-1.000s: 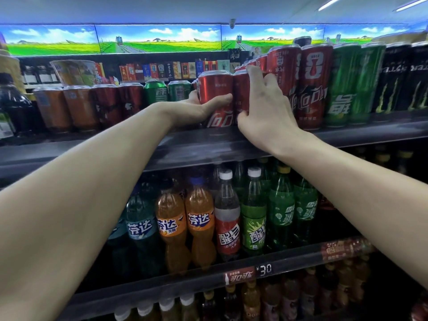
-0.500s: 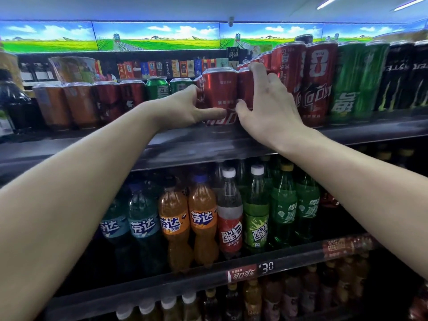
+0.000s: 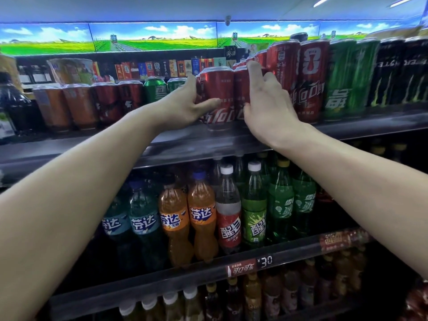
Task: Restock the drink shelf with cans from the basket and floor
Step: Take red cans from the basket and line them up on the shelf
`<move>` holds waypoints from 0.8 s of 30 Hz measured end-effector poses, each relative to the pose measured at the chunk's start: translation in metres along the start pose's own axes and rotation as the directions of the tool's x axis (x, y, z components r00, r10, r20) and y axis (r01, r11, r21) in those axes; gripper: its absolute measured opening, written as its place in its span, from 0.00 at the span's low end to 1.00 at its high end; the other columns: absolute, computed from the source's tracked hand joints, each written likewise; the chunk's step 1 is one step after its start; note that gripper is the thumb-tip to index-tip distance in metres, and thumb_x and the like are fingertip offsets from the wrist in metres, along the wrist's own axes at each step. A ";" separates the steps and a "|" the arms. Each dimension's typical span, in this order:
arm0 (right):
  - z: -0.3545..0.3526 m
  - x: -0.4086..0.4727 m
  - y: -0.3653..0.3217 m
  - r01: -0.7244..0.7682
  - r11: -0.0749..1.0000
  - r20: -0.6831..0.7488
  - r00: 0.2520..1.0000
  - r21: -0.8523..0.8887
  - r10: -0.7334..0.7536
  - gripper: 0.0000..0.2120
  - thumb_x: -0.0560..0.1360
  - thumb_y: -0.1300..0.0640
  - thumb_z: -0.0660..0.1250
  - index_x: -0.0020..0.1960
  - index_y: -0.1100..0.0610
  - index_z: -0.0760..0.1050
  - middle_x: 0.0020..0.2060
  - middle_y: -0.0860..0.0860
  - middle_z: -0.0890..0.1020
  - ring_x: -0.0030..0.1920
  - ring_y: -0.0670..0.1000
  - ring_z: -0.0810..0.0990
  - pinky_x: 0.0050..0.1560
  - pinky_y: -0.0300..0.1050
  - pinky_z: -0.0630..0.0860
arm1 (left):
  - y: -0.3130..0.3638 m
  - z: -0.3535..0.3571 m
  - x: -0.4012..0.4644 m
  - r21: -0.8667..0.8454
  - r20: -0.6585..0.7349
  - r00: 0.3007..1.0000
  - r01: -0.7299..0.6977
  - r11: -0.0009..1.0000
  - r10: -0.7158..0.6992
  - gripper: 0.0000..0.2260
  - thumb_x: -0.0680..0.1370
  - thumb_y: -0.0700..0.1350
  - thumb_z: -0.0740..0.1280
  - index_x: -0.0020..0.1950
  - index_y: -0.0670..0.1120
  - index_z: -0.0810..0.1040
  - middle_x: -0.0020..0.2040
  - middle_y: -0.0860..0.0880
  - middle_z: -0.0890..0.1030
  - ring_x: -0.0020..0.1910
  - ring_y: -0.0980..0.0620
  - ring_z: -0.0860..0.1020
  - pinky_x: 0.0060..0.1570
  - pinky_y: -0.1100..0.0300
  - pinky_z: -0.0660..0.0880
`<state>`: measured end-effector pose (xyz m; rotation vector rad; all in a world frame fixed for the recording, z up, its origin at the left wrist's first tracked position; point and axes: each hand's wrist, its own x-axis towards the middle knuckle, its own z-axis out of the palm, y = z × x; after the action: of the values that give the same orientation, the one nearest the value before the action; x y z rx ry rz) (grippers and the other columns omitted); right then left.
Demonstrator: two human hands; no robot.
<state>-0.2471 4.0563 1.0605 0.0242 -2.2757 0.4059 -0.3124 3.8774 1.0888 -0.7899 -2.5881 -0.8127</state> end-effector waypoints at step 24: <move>0.030 -0.156 0.038 0.126 0.888 -0.240 0.971 0.442 -0.018 0.15 0.73 0.72 0.66 0.57 0.60 0.72 0.47 0.51 0.76 0.45 0.49 0.75 0.45 0.42 0.75 | 0.003 0.071 -0.124 0.407 -0.506 0.757 -0.212 0.889 0.412 0.11 0.78 0.42 0.69 0.56 0.38 0.75 0.52 0.41 0.76 0.46 0.47 0.73 0.48 0.58 0.67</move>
<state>-0.1693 4.0655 0.9177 0.2864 -1.9005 0.8512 -0.2204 3.8713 0.9793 -0.7097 -1.8915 -0.4098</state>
